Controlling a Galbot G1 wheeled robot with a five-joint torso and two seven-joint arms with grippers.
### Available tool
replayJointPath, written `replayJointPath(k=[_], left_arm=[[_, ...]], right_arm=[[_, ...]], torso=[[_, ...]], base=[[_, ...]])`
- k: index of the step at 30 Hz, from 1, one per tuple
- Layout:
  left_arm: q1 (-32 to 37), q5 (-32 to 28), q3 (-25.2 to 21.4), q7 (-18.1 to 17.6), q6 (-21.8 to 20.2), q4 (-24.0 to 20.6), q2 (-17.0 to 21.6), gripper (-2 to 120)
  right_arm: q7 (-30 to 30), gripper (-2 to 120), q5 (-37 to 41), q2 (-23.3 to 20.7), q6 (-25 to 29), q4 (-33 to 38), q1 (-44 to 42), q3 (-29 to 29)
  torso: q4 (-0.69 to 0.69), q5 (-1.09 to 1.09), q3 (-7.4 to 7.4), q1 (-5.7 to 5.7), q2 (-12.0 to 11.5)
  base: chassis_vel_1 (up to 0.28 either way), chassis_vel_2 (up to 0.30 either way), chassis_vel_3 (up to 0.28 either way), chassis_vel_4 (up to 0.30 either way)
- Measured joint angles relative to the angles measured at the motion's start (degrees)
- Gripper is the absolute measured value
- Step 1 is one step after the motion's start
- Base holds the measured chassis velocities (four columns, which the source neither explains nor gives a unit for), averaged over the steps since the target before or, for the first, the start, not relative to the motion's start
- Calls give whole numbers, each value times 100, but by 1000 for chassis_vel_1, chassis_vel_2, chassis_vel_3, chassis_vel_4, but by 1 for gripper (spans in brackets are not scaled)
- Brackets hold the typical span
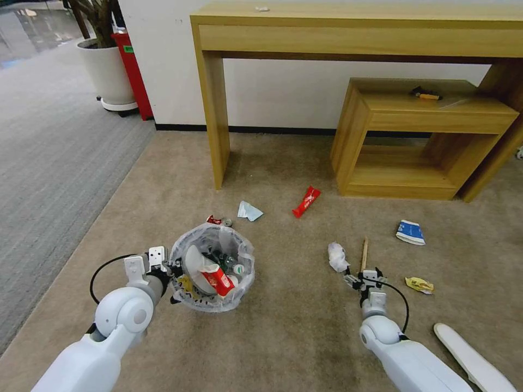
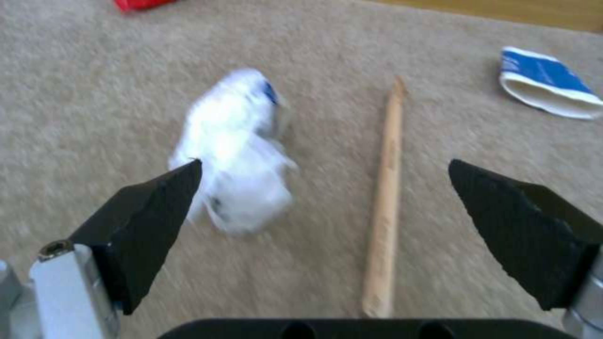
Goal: Pick up the trash bin and place the garbage on the floor into it.
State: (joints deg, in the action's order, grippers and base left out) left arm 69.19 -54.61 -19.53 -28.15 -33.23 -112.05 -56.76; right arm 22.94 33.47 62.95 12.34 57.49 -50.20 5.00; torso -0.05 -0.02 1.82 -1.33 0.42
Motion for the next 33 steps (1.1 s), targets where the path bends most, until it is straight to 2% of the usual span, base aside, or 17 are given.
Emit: replayJointPath(k=[3, 6, 7, 10, 13, 21, 33], left_arm=[[1, 20, 16, -3, -3, -22, -29, 0], [3, 42, 27, -6, -10, -92, -70, 0], [5, 43, 28, -6, -15, -115, -74, 0], [6, 44, 26, -5, -16, -145, -75, 0], [7, 44, 25, -5, -16, -162, -75, 0], [53, 42, 29, 4, -16, -282, -75, 0], [153, 35, 3, 44, 30, -372, -48, 0]], right_arm=[[-21, 100, 48, 50, -53, -97, 166, 114], [-54, 100, 74, 221, -70, -431, 534, 306], [-101, 100, 65, 324, -72, -658, 703, 382], [-156, 100, 57, 441, -71, -930, 889, 455], [-219, 100, 51, 574, -76, -1198, 1024, 488], [-280, 100, -18, 909, -148, -1746, 1218, 465], [-510, 100, -249, 1172, -110, -2522, 1421, 196]], torso=[[1, 0, 0, 1, 0], [0, -2, 0, 1, 0], [2, 4, 0, 1, 0], [2, -3, 0, 1, 0], [1, 2, 0, 0, 0], [2, 2, 0, 1, 0], [1, 1, 0, 1, 0]], base=[[0, 0, 0, 0], [0, 0, 0, 0], [0, 0, 0, 0], [0, 0, 0, 0], [0, 0, 0, 0], [0, 0, 0, 0], [0, 0, 0, 0]])
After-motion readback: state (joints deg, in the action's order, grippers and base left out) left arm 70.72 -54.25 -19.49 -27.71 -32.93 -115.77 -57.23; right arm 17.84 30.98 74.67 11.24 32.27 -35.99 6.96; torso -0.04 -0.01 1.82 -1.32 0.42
